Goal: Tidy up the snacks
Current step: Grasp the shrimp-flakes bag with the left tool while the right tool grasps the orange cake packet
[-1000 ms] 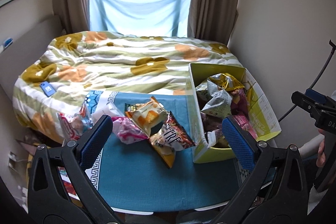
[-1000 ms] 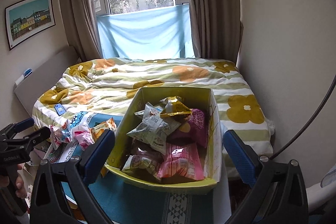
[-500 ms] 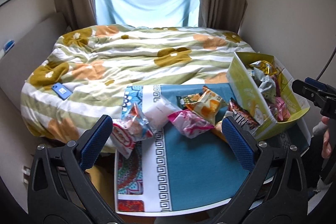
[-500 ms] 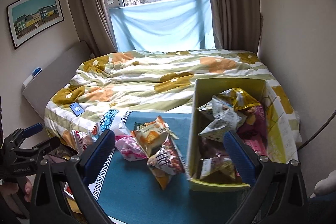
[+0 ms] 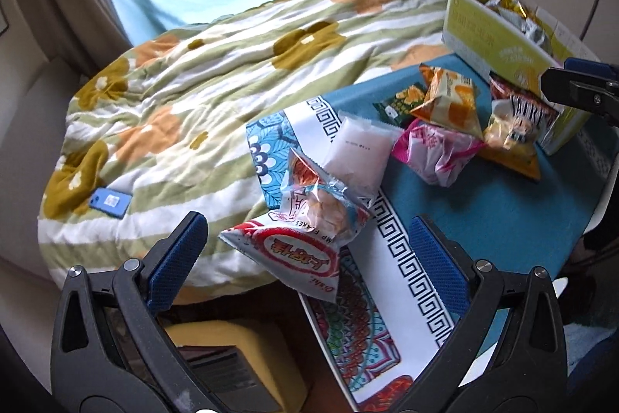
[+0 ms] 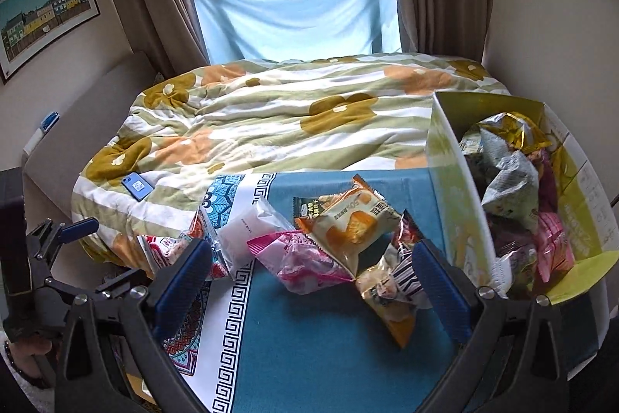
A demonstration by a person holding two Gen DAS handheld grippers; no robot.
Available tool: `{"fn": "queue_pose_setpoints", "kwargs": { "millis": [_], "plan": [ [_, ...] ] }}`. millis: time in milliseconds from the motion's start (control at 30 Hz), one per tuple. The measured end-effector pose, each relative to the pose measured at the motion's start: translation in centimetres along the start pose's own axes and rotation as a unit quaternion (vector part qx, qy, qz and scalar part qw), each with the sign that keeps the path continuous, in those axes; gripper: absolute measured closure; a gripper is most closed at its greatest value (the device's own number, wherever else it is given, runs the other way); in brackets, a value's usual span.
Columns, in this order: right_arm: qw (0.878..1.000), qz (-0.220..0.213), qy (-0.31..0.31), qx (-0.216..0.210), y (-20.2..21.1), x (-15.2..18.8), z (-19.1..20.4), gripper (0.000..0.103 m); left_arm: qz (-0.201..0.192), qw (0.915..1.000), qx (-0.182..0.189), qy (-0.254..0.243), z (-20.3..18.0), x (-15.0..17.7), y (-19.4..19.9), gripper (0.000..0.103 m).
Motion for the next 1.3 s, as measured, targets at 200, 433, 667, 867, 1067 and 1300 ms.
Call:
{"fn": "queue_pose_setpoints", "kwargs": {
  "millis": [200,433,667,867,1067,1300],
  "plan": [
    [0.999,0.033,-0.011,0.009,-5.5,0.8,0.9,0.000,0.031,0.9979,0.000,-0.056,-0.6,-0.6,-5.8,0.000],
    [0.998,0.047,-0.035,0.023,-9.1,0.2,0.3,0.000,0.056,0.9955,-0.011,-0.076,-1.3,-0.7,-9.9,0.000],
    [0.994,0.055,-0.084,0.041,-11.8,-0.9,-1.8,0.000,0.068,0.9948,-0.008,-0.075,-1.0,-1.1,-12.3,0.001],
    [0.990,0.066,-0.109,0.055,-13.6,-1.5,-3.0,0.000,0.064,0.9953,-0.004,-0.073,-1.0,-1.3,-12.6,0.009],
    [0.988,0.068,-0.119,0.073,-14.7,-2.6,-3.8,0.000,0.065,0.9955,0.000,-0.069,-1.1,-1.6,-12.8,0.023],
    [0.983,0.079,-0.147,0.079,-15.4,-3.6,-4.6,0.000,0.070,0.9953,0.011,-0.065,-0.9,-1.5,-12.2,0.030]
  ]
}}
Point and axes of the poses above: each gripper's, at about its wrist camera, not at the fingertips, and y roughly against the way its jaws point, z to its left, x to its underside, the point moved 6 cm from there along -y, roughly the way its jaws point, and after that the axes turned 13 degrees about z, right-handed, at the moved point
